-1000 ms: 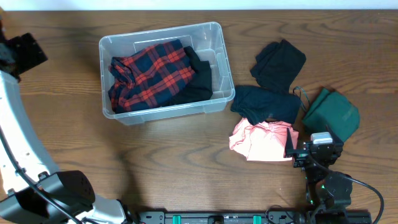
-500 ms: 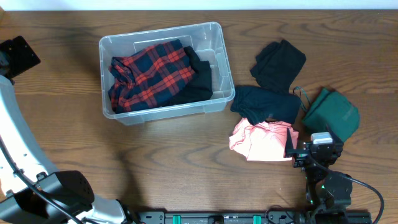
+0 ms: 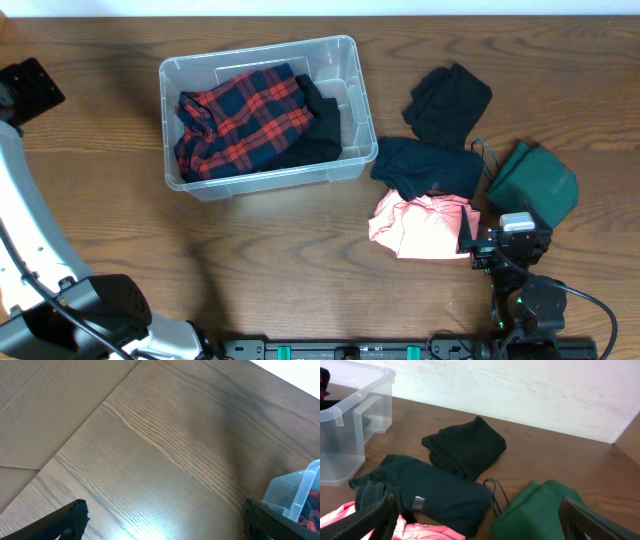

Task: Pack container

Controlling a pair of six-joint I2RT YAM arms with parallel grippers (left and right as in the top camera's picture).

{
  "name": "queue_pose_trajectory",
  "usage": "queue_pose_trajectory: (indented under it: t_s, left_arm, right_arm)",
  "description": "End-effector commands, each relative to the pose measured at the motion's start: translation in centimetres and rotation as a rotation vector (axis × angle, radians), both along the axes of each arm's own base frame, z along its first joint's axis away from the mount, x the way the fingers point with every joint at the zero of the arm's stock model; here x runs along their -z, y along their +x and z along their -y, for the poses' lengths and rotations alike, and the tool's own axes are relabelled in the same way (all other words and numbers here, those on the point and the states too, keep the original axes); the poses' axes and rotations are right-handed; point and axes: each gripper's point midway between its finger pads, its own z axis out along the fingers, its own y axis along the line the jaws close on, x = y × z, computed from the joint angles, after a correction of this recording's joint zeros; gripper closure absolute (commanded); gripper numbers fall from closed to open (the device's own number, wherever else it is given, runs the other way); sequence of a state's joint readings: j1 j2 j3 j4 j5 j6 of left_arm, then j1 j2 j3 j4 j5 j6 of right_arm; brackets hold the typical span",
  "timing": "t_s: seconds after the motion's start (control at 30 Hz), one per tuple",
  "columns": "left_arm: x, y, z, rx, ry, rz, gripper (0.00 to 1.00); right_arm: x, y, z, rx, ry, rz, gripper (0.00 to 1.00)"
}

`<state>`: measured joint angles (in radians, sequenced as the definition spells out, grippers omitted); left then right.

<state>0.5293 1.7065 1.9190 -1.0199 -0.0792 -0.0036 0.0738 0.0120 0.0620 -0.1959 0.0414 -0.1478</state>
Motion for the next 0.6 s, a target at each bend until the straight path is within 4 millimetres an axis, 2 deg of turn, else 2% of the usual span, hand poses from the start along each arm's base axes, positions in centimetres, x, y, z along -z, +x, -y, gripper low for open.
queue_pose_trajectory:
  t_s: [0.0,0.27,0.33,0.57]
  left_arm:
    - [0.2,0.0,-0.3,-0.017,0.002,-0.003,0.02]
    - [0.2,0.0,-0.3,-0.017,0.002,-0.003,0.02]
    - [0.2,0.0,-0.3,-0.017,0.002,-0.003,0.02]
    - [0.2,0.0,-0.3,-0.017,0.002,-0.003,0.02]
  right_arm:
    - [0.0,0.0,0.2,0.008,-0.015,0.003,0.01]
    - [0.0,0.0,-0.1,-0.007,-0.012,0.004,0.01]
    - [-0.6,0.1,-0.4,-0.027,-0.002,0.029,0.01]
    - [-2.6,0.2,-0.8,-0.025,0.275,0.092,0.01]
